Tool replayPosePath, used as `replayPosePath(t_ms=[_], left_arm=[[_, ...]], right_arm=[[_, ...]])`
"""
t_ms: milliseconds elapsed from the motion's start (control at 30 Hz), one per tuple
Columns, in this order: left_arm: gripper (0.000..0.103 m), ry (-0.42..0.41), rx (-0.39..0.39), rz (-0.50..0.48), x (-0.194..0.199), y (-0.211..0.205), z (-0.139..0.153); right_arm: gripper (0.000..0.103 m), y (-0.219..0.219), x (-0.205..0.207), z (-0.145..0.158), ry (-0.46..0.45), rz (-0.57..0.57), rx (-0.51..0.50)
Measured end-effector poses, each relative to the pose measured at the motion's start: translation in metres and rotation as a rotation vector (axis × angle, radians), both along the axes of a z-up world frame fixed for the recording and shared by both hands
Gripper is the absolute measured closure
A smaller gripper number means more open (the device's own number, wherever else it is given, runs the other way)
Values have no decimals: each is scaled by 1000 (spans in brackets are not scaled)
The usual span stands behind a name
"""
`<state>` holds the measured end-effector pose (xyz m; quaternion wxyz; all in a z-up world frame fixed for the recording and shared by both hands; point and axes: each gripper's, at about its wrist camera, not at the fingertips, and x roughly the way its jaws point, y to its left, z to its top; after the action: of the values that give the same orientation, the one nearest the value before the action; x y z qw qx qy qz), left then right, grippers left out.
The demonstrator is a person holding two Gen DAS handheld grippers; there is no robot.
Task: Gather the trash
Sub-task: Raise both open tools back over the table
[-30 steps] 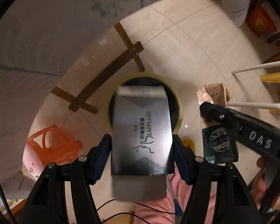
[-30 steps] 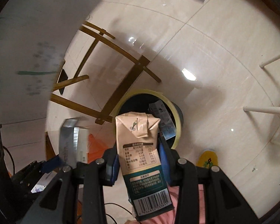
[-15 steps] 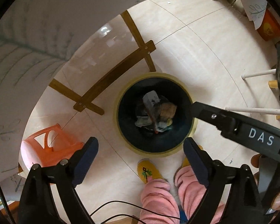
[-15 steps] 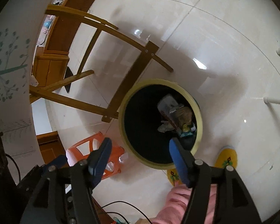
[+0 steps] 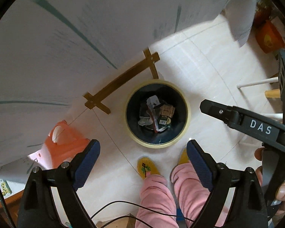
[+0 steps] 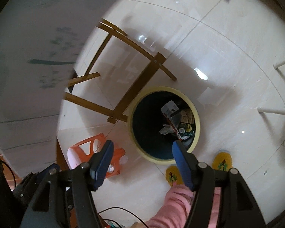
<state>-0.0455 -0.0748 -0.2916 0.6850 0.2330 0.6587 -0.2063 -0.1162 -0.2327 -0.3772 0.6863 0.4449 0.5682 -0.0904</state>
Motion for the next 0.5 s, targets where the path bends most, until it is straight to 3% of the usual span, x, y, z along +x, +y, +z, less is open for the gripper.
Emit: replayPosePath(t_ms=[500], left_arm=[[12, -100, -146, 126, 1, 23, 190]], right_arm=[[39, 2, -3, 196, -187, 162, -135]])
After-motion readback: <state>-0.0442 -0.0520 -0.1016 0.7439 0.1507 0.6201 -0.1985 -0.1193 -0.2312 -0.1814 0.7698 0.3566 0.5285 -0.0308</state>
